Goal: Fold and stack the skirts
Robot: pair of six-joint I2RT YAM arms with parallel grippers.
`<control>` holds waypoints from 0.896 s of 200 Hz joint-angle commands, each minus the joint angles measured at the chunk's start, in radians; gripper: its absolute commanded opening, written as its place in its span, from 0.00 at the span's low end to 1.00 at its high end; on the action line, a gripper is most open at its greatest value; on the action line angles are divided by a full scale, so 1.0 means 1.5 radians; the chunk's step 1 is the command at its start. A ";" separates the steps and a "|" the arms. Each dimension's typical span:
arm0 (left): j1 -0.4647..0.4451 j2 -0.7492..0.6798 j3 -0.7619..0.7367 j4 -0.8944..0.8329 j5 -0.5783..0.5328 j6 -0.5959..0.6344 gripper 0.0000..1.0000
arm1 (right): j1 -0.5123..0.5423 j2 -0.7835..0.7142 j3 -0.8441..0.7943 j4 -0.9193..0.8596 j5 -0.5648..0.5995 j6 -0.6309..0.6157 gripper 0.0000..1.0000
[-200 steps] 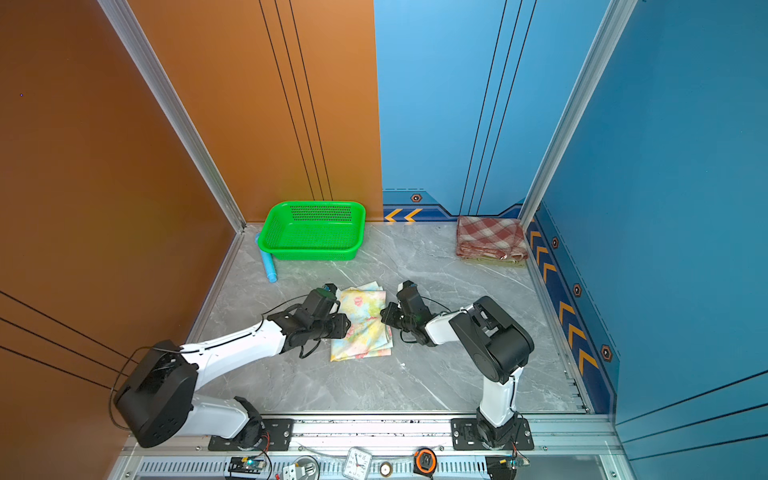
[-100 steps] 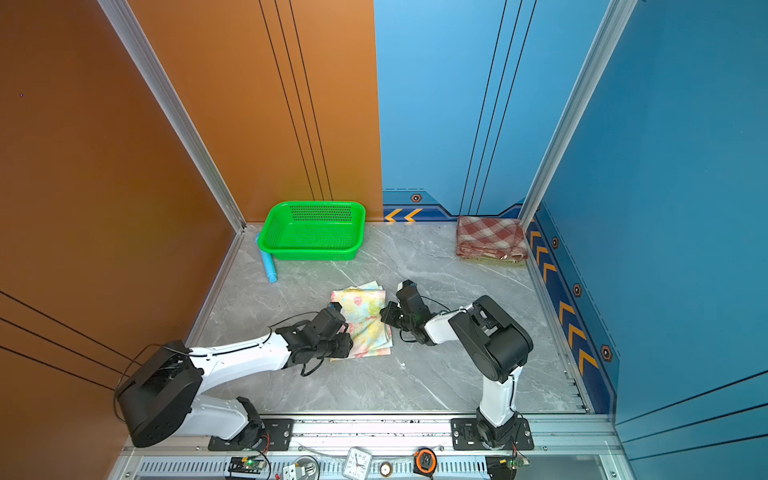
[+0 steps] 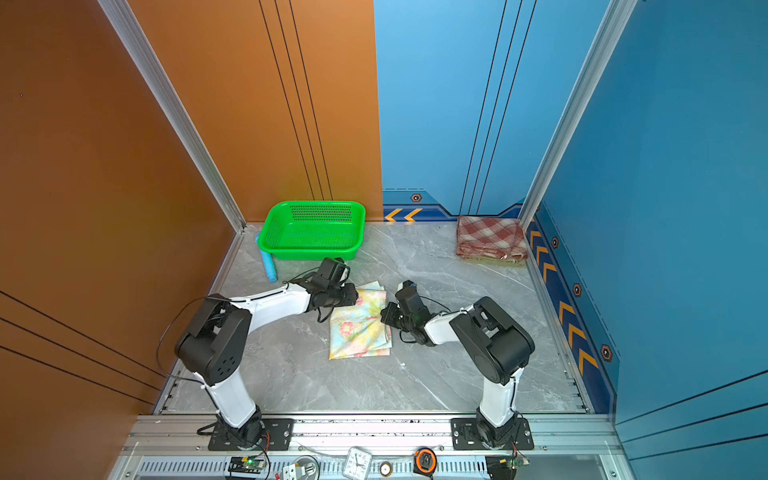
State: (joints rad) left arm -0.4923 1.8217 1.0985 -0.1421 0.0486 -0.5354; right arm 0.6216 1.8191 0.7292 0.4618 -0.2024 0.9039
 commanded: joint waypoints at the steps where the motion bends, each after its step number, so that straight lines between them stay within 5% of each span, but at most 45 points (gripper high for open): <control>1: 0.023 0.041 0.013 -0.001 0.009 0.028 0.44 | 0.001 0.012 -0.027 -0.142 0.033 -0.022 0.00; 47: 0.048 0.060 0.001 0.000 0.004 0.015 0.42 | 0.003 0.015 -0.027 -0.141 0.033 -0.020 0.00; 113: 0.055 -0.081 -0.020 -0.086 -0.024 0.005 0.47 | 0.003 0.024 -0.026 -0.139 0.036 -0.017 0.00; 179: 0.002 -0.104 -0.103 -0.094 -0.035 -0.014 0.43 | 0.001 0.050 -0.011 -0.132 0.025 -0.015 0.00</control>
State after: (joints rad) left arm -0.4690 1.6428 0.9890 -0.2329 0.0299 -0.5419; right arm 0.6228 1.8221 0.7341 0.4541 -0.1955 0.9012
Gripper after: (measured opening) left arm 0.431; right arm 0.071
